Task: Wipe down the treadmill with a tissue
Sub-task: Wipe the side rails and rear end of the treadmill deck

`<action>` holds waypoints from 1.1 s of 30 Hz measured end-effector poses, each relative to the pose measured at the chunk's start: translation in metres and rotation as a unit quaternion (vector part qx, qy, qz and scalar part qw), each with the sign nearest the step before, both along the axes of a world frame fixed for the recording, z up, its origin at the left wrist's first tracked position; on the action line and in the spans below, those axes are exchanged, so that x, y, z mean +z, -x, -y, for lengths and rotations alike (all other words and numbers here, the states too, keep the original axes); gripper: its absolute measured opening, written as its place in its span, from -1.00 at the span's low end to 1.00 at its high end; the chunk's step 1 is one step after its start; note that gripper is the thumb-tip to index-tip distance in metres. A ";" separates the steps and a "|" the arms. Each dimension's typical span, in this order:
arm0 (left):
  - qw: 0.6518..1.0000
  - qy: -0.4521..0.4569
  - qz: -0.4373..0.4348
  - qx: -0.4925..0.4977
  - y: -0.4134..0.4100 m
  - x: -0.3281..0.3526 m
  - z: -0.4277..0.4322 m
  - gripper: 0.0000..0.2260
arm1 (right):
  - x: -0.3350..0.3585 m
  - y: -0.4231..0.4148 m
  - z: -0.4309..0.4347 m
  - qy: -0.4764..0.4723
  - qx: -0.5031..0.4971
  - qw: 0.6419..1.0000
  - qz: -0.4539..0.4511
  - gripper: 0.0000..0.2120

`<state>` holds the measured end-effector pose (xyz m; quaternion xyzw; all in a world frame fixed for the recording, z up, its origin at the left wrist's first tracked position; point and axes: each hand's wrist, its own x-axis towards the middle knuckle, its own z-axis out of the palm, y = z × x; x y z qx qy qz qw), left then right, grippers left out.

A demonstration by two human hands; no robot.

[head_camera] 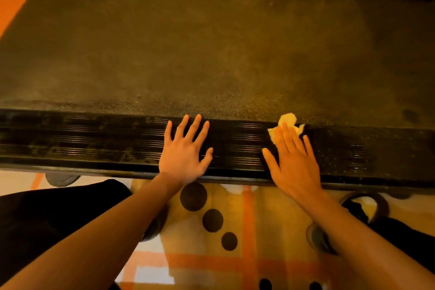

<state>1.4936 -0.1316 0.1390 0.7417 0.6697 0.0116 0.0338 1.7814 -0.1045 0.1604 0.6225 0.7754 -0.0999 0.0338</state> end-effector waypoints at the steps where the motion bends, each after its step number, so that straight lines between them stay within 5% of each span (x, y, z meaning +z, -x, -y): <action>1: 1.000 -0.003 -0.002 0.000 0.000 0.000 0.000 -0.37 | 0.002 -0.007 -0.002 0.005 -0.032 0.999 -0.005 -0.14; 5: 1.000 0.011 -0.006 0.001 -0.001 0.001 0.001 -0.37 | 0.002 0.047 -0.009 0.035 -0.089 0.995 -0.038 -0.09; 10: 1.000 0.014 0.003 0.006 -0.002 0.004 0.001 -0.36 | 0.007 0.129 -0.015 0.071 0.064 0.994 -0.058 -0.23; 13: 1.000 0.014 -0.005 0.002 -0.001 0.003 0.000 -0.36 | 0.009 0.080 -0.017 0.051 0.105 0.993 -0.025 -0.17; 17: 1.000 0.011 -0.004 -0.003 0.000 0.002 0.000 -0.36 | 0.007 -0.012 -0.018 0.032 -0.012 0.999 0.015 -0.03; 21: 1.000 0.005 0.001 -0.001 -0.001 0.001 0.000 -0.37 | 0.009 0.021 -0.023 0.058 -0.108 0.992 -0.018 0.05; 24: 1.000 0.011 -0.002 0.000 0.000 0.004 0.000 -0.37 | 0.010 0.101 -0.021 0.076 -0.035 0.995 -0.060 -0.11; 27: 1.000 0.014 0.005 0.000 -0.001 0.004 0.003 -0.36 | 0.013 0.135 -0.012 0.108 0.043 0.990 -0.077 0.01; 33: 1.000 0.016 -0.003 0.000 -0.001 0.002 0.001 -0.36 | 0.003 0.011 -0.009 0.050 0.035 0.998 0.006 0.01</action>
